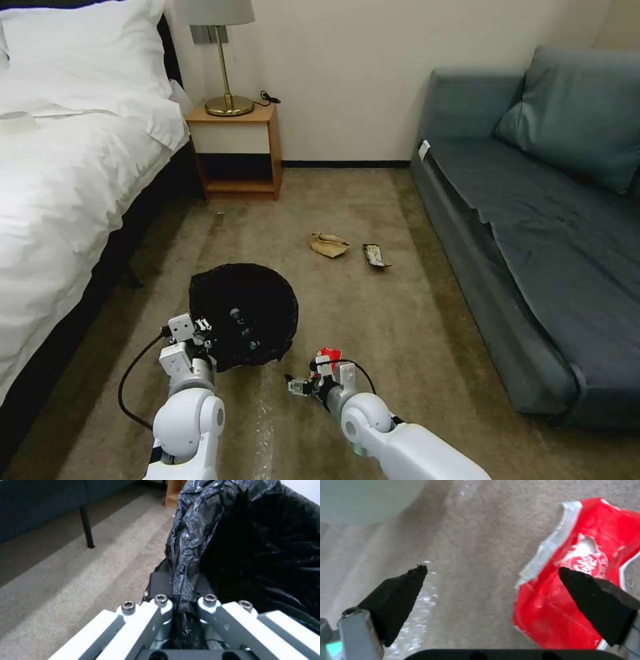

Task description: Pick up the trash bin, then pick up the garbage on the floor and place it into the trash bin.

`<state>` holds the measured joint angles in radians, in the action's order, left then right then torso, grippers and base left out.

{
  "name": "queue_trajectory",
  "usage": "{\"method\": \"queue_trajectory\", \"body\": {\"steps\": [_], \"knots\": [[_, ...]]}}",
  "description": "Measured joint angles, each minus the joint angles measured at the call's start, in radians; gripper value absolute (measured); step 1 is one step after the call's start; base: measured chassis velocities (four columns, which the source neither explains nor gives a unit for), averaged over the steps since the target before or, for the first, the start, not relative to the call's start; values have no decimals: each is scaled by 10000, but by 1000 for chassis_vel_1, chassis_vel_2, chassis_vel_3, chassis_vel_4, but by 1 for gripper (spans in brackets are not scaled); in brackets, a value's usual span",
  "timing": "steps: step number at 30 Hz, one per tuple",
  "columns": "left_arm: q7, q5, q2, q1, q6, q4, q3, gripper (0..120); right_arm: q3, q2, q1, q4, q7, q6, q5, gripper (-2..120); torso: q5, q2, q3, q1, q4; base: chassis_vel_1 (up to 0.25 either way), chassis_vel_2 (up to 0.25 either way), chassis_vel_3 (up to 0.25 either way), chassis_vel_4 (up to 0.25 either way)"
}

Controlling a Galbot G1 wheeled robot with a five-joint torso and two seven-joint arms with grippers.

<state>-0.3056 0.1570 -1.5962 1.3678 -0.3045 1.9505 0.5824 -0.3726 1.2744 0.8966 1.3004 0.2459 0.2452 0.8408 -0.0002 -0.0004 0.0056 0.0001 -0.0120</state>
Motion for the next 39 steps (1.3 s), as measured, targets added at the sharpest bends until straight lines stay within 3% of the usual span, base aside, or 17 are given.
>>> {"method": "queue_trajectory", "body": {"steps": [11, 13, 17, 19, 23, 30, 34, 36, 39], "knots": [[5, -234, -88, 81, 2, -20, -87, 3, 347, 894, -561, -2535, -676, -953, -1276, 98, 1, 0, 0, 0, 1, 0, 0, 0, 0], [5, -241, -84, 90, 6, -11, -50, 3, 413, 997, -579, -2949, -795, -1237, -1543, 86, 4, 0, -1, 0, 3, 0, 0, 0, 0], [4, -228, -58, 73, 9, -11, 5, 3, 482, 995, -550, -3041, -846, -1346, -1618, 79, 0, 0, -1, 0, 2, 0, 0, 0, 0], [4, -212, -47, 34, 10, -33, 10, 3, 551, 967, -517, -3041, -853, -1404, -1691, 65, -1, 0, 0, 0, 0, 0, 0, 0, 0], [4, -209, -51, 26, 10, -59, 2, 3, 603, 950, -501, -3022, -850, -1427, -1761, 56, -1, 0, 0, 1, -1, 0, 0, 0, 0], [3, -171, -25, -19, 26, -112, 64, 3, 733, 962, -501, -3047, -846, -1608, -2003, 24, 0, 0, 0, 0, -1, 0, 0, 0, 0], [5, -153, -26, -38, 27, -116, 58, 3, 773, 964, -485, -3047, -825, -1616, -2030, 16, 0, 0, 0, 0, -1, 0, 0, 0, 0], [5, -135, -19, -69, 28, -137, 58, 3, 824, 954, -436, -3023, -805, -1616, -2045, 4, 0, 0, 0, 1, -1, 0, 0, 0, 0], [6, -127, -25, -102, 29, -154, 59, 3, 874, 929, -380, -2989, -807, -1616, -2108, 0, 1, 0, 0, 0, -1, 0, 0, 0, 0]]}}
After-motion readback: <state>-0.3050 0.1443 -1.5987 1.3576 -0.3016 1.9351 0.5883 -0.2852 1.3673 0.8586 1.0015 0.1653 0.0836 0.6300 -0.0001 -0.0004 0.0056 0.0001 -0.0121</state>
